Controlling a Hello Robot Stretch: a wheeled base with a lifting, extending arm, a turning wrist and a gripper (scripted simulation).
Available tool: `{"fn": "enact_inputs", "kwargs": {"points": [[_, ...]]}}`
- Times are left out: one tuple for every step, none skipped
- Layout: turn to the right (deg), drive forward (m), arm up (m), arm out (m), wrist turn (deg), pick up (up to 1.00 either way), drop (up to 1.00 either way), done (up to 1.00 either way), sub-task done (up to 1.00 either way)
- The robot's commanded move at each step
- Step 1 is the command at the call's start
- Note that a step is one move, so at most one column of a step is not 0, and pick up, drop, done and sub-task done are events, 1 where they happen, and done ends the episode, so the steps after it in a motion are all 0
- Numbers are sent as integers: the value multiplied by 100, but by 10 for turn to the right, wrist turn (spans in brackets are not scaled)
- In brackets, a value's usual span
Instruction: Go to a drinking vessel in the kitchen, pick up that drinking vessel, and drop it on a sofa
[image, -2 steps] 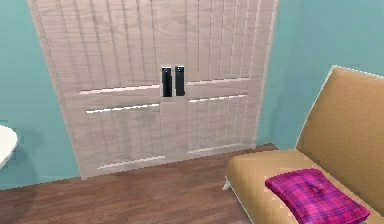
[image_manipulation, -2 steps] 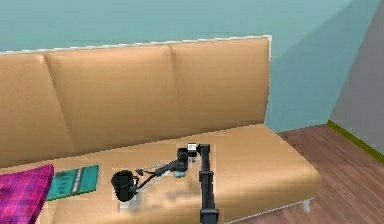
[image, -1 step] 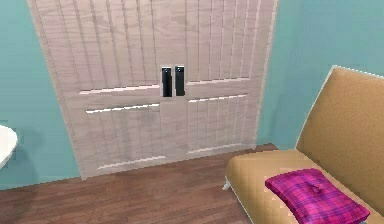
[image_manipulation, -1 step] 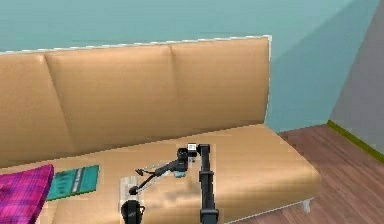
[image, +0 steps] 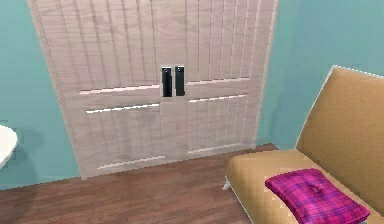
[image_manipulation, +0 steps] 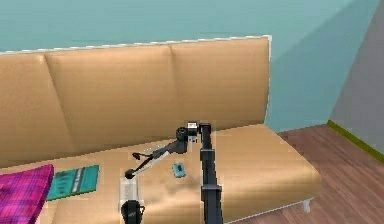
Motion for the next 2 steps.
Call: {"fn": "enact_inputs", "kwargs": {"points": [[0,0,0,-8,0,0,0,0,0],[0,0,0,0,0,0,0,100,0]]}}
